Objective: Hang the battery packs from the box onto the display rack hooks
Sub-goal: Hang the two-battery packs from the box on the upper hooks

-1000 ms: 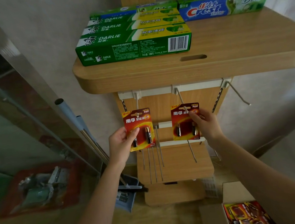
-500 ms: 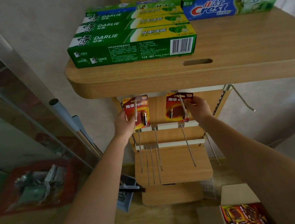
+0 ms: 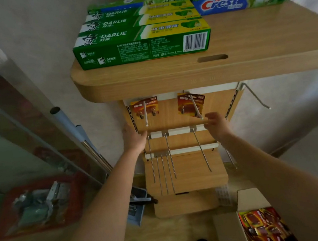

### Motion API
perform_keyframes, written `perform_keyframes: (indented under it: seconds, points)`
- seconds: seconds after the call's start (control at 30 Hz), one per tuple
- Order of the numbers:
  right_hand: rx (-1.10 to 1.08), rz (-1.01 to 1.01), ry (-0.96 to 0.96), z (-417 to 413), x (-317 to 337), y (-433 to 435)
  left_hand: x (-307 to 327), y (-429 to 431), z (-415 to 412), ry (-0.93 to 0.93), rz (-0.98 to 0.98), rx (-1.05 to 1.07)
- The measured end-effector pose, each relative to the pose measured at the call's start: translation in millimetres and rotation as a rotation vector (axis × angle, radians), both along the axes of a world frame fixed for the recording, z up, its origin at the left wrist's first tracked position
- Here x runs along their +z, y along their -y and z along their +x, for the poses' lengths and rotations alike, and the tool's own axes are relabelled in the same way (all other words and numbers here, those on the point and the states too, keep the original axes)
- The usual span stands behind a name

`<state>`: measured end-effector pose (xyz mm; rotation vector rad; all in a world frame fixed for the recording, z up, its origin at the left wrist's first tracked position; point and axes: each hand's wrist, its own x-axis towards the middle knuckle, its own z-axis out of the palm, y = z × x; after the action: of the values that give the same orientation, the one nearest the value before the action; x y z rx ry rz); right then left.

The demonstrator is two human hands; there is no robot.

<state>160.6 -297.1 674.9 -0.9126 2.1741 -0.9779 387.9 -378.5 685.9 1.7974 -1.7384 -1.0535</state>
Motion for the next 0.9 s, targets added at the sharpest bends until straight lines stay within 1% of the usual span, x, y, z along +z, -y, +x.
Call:
perform_keyframes:
  seconds: [0.07,0.2,0.3,0.43,0.6,0.7,0.8,0.9]
  points:
    - [0.001,0.05,-0.005,3,-12,-16,-10,-17,3,0.115,-0.009,-0.126]
    - [0.034,0.169,-0.047,12,-30,-58,-29,-53,4,0.405,-0.141,-0.431]
    - [0.048,0.218,-0.062,17,-42,-93,-39,-83,-4,0.518,-0.243,-0.572]
    - [0.07,0.265,-0.05,11,-60,-137,-57,-118,-24,0.539,-0.254,-0.674]
    - [0.139,0.359,-0.107,-19,-82,-193,-75,-170,-60,0.559,-0.198,-0.719]
    - [0.129,0.376,-0.108,-48,-91,-229,-88,-204,-91,0.57,-0.163,-0.719]
    - [0.162,0.378,-0.105,-89,-105,-270,-104,-246,-132,0.579,-0.105,-0.713]
    - [0.213,0.371,-0.086,-136,-120,-315,-128,-297,-176,0.55,-0.047,-0.672]
